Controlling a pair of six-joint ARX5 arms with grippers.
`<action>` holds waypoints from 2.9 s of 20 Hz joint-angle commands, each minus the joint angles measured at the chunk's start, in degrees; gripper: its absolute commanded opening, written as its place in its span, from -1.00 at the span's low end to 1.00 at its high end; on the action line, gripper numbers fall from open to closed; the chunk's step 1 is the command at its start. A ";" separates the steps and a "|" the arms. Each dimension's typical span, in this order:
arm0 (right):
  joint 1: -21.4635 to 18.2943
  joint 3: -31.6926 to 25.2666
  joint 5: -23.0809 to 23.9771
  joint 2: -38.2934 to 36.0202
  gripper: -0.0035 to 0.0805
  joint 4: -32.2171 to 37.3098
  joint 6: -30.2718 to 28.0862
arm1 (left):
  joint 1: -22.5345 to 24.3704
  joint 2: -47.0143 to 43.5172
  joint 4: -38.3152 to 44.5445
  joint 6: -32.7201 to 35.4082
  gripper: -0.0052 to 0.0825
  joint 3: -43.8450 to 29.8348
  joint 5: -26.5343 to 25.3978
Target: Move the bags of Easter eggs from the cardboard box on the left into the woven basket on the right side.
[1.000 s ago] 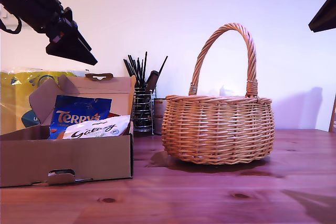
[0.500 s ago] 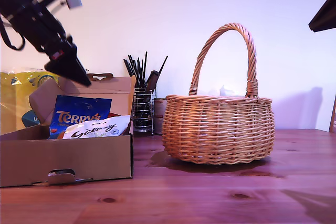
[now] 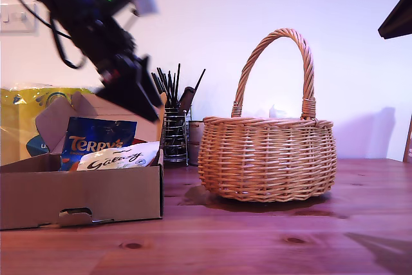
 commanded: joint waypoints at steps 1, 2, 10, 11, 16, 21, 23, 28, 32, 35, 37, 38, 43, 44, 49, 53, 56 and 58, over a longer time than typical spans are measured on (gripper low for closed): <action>0.26 0.68 -0.04 0.66 -0.95 0.31 -0.04 | 1.01 4.46 -0.04 1.31 0.77 -0.24 -2.19; 0.26 0.68 -0.07 0.87 -0.95 0.33 -0.04 | 1.05 5.66 -0.02 1.40 0.77 -0.24 -3.52; 0.26 0.68 -0.09 1.90 -0.95 0.83 -0.04 | 4.68 7.26 -3.93 0.22 0.76 0.13 -3.39; 0.26 0.68 -0.07 2.03 -0.95 1.05 -0.04 | 4.83 7.28 -5.25 -0.28 0.76 0.13 -3.26; 0.26 0.68 -0.09 2.80 -0.95 1.44 -0.04 | 4.39 7.28 -13.22 -3.93 0.68 0.13 -3.30; 0.26 0.68 -0.09 2.80 -0.95 1.46 -0.04 | 3.28 7.30 -17.99 -7.98 0.56 0.13 -4.26; 0.26 0.68 -0.09 2.78 -0.95 1.44 -0.02 | 2.97 7.30 -17.53 -8.37 0.25 0.13 -4.81; 0.26 0.68 -0.15 2.78 -0.95 -0.28 -0.02 | 2.73 7.32 -17.73 -10.78 -0.24 0.13 -3.78; 0.26 0.68 -0.57 2.78 -0.95 -1.18 -0.02 | 1.03 7.32 -18.88 -10.78 -0.54 0.13 -2.14; 0.26 0.68 -0.57 2.78 -0.95 -1.18 -0.02 | -0.55 7.32 -18.32 -10.64 -0.82 0.13 -2.49; 0.26 0.68 -0.59 2.78 -0.95 -1.20 -0.02 | -1.07 7.26 -17.94 -10.64 -0.94 0.33 -3.54; 0.26 0.68 -0.59 2.78 -0.95 -1.20 -0.02 | -1.20 7.17 -18.16 -10.64 -0.94 0.77 -4.98; 0.26 0.68 -0.59 2.78 -0.95 -1.22 0.00 | -1.38 5.07 -22.62 -12.83 -0.94 6.23 -8.41; 0.26 0.68 -0.61 2.78 -0.95 -1.22 0.00 | -1.38 4.00 -22.86 -14.45 -0.94 6.86 -8.41; 0.26 0.68 -0.57 2.78 -0.95 -0.81 0.00 | -1.97 -4.55 -19.10 -22.77 -0.93 7.08 -6.62; 0.26 0.68 -0.57 2.78 -0.95 0.11 0.02 | -3.21 -8.26 -10.60 -28.65 -0.93 7.08 0.31; 0.26 0.68 -0.57 2.78 -0.95 0.33 0.04 | -5.03 -6.36 -2.19 -32.22 -0.93 7.08 1.57; 0.26 0.68 -0.57 2.78 -0.95 0.33 0.04 | -6.47 -4.17 6.16 -33.99 -0.93 7.08 1.75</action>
